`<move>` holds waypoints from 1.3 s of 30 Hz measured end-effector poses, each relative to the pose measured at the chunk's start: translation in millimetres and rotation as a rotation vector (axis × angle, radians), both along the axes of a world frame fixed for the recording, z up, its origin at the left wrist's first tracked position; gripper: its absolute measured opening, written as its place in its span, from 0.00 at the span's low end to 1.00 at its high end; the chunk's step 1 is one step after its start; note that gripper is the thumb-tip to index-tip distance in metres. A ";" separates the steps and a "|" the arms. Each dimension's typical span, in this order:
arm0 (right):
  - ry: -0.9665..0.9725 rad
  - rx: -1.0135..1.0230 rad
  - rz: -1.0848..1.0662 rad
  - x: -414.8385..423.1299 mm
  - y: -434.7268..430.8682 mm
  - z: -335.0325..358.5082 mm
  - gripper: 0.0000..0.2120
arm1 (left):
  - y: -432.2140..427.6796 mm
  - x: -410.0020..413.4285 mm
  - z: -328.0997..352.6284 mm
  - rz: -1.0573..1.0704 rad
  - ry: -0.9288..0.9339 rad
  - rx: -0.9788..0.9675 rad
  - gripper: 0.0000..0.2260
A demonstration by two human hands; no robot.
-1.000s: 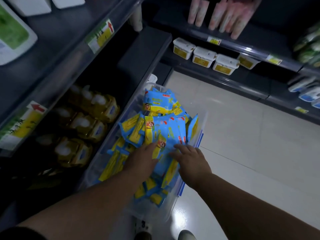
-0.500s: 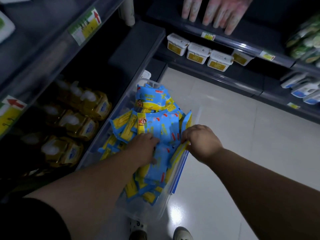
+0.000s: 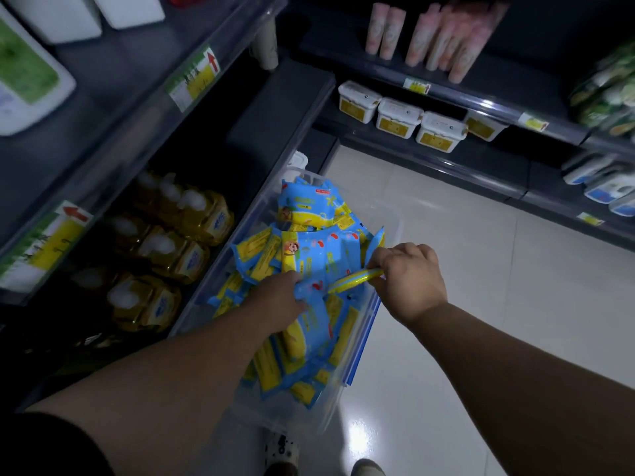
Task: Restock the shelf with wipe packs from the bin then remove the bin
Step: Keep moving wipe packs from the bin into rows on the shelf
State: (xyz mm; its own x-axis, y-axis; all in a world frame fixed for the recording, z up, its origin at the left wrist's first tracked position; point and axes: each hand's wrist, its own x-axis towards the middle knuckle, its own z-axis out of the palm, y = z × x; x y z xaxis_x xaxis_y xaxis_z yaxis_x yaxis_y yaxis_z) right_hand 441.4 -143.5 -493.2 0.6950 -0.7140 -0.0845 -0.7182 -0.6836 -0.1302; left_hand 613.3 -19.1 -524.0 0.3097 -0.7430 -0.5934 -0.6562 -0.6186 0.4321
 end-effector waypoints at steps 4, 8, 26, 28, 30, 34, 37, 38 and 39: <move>-0.076 0.236 -0.256 12.8 5.7 33.7 0.08 | 8.5 21.7 34.4 0.216 0.021 -0.098 0.17; -0.547 0.806 -0.489 32.4 18.0 75.4 0.09 | 19.8 28.9 85.5 0.469 0.014 -0.282 0.18; -0.453 0.558 0.308 40.0 107.5 360.7 0.33 | 180.8 -59.9 379.8 0.893 -0.027 -0.942 0.17; -0.479 0.523 0.349 46.5 126.0 379.6 0.27 | 204.5 -67.5 403.8 0.919 -0.070 -0.990 0.18; -0.536 0.521 0.373 52.9 147.0 395.4 0.20 | 229.5 -73.4 424.2 0.924 -0.111 -1.024 0.17; -0.625 0.509 0.455 71.4 195.6 422.0 0.15 | 280.1 -75.7 453.4 0.997 -0.171 -1.094 0.16; -0.713 0.587 0.518 88.6 234.6 438.0 0.13 | 319.2 -71.9 471.0 1.085 -0.240 -1.186 0.16; -0.734 0.639 0.535 94.7 247.4 441.3 0.12 | 333.0 -70.8 476.4 1.102 -0.271 -1.208 0.16; -0.748 0.683 0.554 100.9 260.8 444.7 0.12 | 347.2 -69.2 481.0 1.114 -0.298 -1.223 0.16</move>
